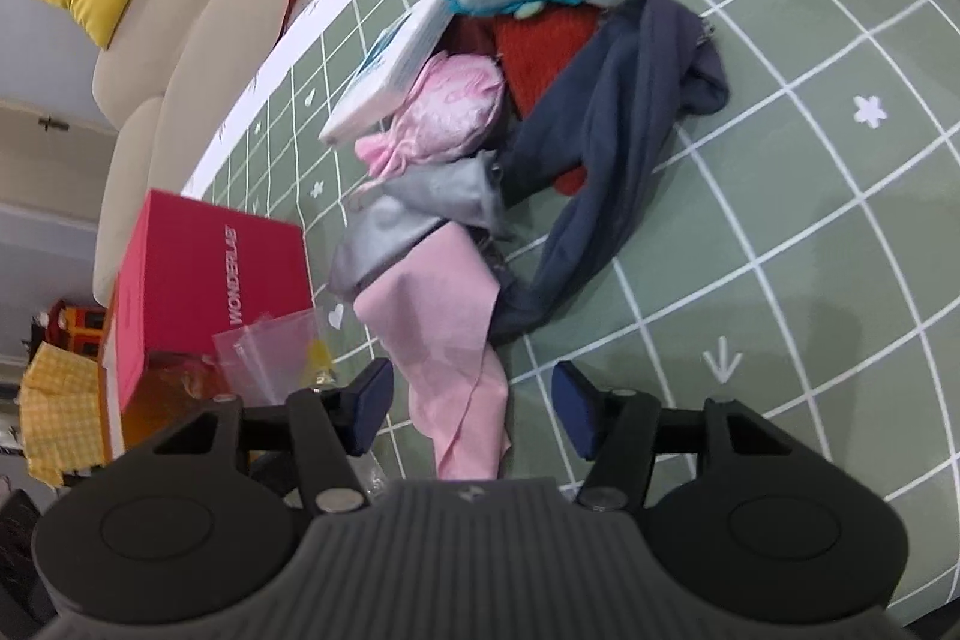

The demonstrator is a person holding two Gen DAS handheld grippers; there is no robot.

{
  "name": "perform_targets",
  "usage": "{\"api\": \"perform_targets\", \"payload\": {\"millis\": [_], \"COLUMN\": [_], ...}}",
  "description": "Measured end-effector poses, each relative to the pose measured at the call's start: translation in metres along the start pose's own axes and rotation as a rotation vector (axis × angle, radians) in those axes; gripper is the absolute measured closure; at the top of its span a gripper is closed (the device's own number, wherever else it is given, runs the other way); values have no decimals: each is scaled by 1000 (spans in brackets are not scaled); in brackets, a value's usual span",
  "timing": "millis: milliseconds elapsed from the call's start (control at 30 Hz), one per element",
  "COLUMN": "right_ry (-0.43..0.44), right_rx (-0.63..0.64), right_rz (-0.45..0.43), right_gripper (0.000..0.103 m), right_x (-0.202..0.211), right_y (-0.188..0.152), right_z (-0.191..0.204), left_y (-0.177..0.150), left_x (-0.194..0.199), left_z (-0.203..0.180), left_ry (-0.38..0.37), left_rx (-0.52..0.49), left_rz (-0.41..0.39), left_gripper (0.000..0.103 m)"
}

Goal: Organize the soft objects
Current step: 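Grasp the clear plastic bag with the left gripper while the right gripper holds the pink cloth, then carry the plastic bag with the left gripper while the right gripper carries the pink cloth to the box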

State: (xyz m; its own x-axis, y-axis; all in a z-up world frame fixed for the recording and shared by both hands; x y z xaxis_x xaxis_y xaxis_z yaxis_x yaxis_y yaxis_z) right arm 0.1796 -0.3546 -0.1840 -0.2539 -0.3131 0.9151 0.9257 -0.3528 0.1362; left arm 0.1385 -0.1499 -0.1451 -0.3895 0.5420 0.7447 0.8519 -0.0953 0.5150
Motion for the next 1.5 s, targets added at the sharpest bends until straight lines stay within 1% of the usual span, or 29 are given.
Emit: {"api": "perform_targets", "payload": {"millis": [67,100,133,233,267,300,400,467,533,567,633,700,767,867,967,1167,1333,1400,1500], "right_ry": [-26,-39,-60,-103,-114,-124,-163,-192,-237,-254,-273,-257,-248,-225,-212,-196,-180,-157,-144], "right_rx": [22,40,62,138,147,152,161,169,195,205,192,155,152,157,139,115,119,116,128], "right_rz": [-25,-41,-59,-95,-99,-115,-140,-171,-200,-205,-207,-191,-181,-206,-235,-258,-298,-314,-347], "right_gripper": [42,34,30,30,30,27,29,39,62,68,93,96,99,100,100,101,101,101,101], "right_x": [-3,-4,-4,-8,-12,-14,-16,-16,-15,-15,-16,-15,-12,2,18,40,55,64,77], "right_y": [0,0,0,-5,-6,-7,-9,-9,-10,-10,-8,-5,-5,-5,-5,-8,-11,-13,-16], "right_z": [7,11,16,34,37,41,48,49,49,48,40,32,29,30,29,30,43,52,68], "left_y": [3,3,4,6,5,5,7,7,8,8,7,7,7,8,10,14,19,23,29], "left_x": [5,8,11,18,19,19,18,18,19,20,22,24,25,28,30,42,57,65,79], "left_z": [6,7,7,11,12,14,18,18,19,19,19,19,18,19,21,21,19,15,7], "left_ry": [-12,-17,-22,-34,-41,-55,-67,-68,-63,-57,-48,-42,-35,-29,-4,-15,-30,-34,-45], "left_rx": [37,50,59,93,115,141,171,179,177,172,162,157,153,155,170,176,180,162,138], "left_rz": [-14,-21,-27,-40,-39,-30,-32,-36,-39,-41,-42,-41,-43,-45,-36,-57,-94,-116,-151], "left_gripper": [101,101,101,101,101,101,101,101,101,101,101,102,102,102,102,102,102,102,102]}}
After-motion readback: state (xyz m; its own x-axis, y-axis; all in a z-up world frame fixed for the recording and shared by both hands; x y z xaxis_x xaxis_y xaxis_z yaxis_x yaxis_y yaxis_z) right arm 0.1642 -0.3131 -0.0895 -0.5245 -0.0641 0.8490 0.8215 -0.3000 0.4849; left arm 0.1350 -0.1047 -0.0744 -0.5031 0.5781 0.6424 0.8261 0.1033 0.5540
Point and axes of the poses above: each gripper's, at about its wrist camera, not at the fingertips, and x roughly against the way its jaws point, z to its left, y to its top, the point moved 6 cm from there along -x, roughly the way its jaws point, and after that the axes turned 14 degrees about -y, right-handed, at the moved point
